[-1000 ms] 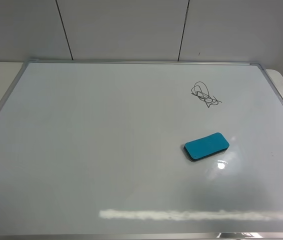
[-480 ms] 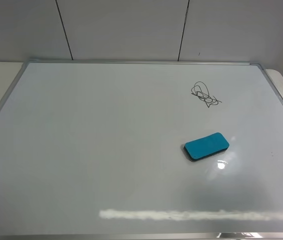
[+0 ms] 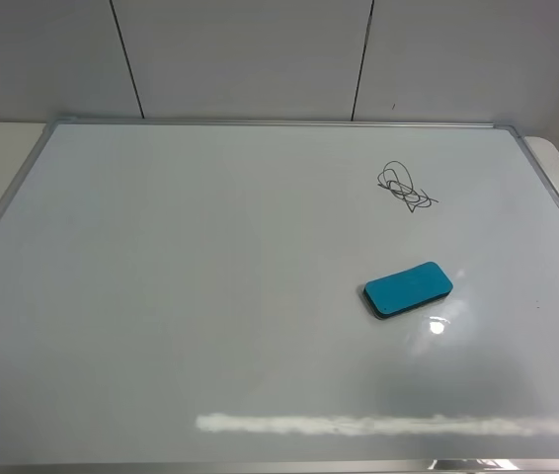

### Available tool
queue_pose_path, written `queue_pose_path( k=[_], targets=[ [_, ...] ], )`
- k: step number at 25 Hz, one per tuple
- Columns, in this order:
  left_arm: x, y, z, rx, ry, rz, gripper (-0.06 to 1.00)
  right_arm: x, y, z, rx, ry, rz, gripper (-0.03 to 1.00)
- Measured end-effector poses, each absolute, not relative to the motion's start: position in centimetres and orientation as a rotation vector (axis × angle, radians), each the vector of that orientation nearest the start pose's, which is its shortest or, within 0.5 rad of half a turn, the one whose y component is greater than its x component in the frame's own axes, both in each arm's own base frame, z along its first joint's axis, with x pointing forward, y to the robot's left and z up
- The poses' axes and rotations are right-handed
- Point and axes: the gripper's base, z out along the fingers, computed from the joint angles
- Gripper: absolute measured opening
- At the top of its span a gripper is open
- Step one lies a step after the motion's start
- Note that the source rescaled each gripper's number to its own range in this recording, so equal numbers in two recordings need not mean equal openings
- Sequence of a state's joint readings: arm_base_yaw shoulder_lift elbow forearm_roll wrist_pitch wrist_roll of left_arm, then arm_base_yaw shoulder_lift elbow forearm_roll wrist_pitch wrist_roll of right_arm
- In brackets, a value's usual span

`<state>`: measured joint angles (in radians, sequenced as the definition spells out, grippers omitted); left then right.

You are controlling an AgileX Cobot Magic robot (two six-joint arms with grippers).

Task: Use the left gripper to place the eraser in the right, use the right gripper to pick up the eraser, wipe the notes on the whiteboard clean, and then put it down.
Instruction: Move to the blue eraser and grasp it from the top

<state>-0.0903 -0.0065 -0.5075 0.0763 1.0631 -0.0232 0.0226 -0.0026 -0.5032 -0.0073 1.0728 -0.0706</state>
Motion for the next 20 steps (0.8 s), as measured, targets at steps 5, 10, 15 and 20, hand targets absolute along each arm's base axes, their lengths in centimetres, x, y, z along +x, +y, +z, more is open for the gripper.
queue_pose_path(
  k=[5,10,15,20],
  targets=[
    [-0.67,0.63,27.93,0.016,2.030,0.049,1.00,-0.62,-0.07,27.72,-0.095,2.049,-0.039,1.00],
    [-0.68,0.62,27.93,0.001,2.031,0.061,1.00,-0.62,-0.07,27.72,-0.095,2.049,-0.039,1.00],
    [-0.68,0.62,27.93,0.000,2.031,0.061,1.00,-0.62,-0.07,27.72,-0.095,2.049,-0.039,1.00],
    [-0.68,0.61,27.94,0.000,2.030,0.061,1.00,-0.62,-0.07,27.72,-0.095,2.049,-0.039,1.00]
  ],
)
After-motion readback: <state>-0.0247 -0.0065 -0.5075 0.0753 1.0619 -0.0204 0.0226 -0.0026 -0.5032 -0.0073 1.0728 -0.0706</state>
